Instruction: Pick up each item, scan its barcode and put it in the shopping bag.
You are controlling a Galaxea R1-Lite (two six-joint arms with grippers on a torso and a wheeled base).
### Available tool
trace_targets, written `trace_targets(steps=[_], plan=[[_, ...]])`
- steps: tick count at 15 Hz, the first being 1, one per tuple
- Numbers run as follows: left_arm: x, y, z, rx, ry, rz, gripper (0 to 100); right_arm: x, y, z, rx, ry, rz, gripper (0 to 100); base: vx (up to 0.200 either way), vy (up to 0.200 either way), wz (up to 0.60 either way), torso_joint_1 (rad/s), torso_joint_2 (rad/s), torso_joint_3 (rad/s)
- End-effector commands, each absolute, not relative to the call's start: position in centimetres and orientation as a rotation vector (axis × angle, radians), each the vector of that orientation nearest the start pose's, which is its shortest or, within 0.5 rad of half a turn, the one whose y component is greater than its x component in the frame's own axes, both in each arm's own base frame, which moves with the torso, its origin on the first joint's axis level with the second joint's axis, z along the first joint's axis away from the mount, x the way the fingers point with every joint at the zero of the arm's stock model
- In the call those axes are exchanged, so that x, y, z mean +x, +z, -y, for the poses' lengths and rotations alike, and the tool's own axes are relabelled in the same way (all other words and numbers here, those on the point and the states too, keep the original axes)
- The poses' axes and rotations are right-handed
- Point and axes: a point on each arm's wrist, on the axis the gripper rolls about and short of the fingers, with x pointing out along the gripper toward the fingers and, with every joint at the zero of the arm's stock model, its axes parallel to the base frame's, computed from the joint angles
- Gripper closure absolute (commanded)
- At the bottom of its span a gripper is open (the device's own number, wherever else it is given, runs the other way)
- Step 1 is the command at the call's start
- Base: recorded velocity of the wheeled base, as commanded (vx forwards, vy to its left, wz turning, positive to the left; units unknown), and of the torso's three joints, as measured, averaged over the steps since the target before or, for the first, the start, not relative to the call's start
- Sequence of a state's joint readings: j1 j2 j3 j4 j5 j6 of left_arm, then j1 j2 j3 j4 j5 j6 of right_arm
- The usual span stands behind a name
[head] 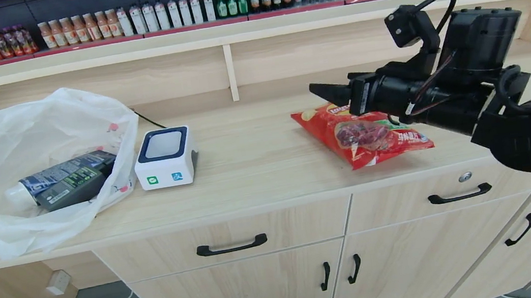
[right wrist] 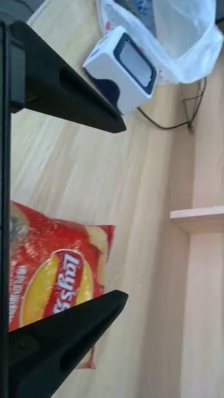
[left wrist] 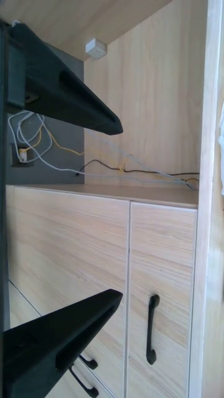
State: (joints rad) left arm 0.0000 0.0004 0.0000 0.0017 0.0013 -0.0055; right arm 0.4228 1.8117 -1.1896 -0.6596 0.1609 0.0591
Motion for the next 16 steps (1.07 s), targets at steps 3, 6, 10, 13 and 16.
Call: trace_targets(steps=[3, 6, 10, 13, 16], plan=[[-2.3, 7.5, 0.0, -0.006, 0.002, -0.002, 0, 31.3, 29.2, -14.5, 0.035, 0.547, -0.116, 0, 0.000, 0.000, 0.00, 0.000, 0.00, 0.000], [-2.3, 7.5, 0.0, -0.006, 0.002, -0.002, 0, 30.5, 30.7, -14.4, -0.034, 0.459, -0.372, 0, 0.000, 0.000, 0.00, 0.000, 0.00, 0.000], [-2.3, 7.5, 0.0, -0.006, 0.002, -0.002, 0, 31.9, 28.9, -14.4, -0.110, 0.283, -0.536, 0, 0.000, 0.000, 0.00, 0.000, 0.00, 0.000], [-2.3, 7.5, 0.0, -0.006, 0.002, -0.002, 0, 32.6, 28.2, -13.7, -0.119, 0.219, -0.558, 0, 0.000, 0.000, 0.00, 0.000, 0.00, 0.000], [-2.3, 7.5, 0.0, -0.006, 0.002, -0.002, 0, 32.9, 27.5, -13.9, -0.127, 0.221, -0.575, 0, 0.000, 0.000, 0.00, 0.000, 0.00, 0.000]])
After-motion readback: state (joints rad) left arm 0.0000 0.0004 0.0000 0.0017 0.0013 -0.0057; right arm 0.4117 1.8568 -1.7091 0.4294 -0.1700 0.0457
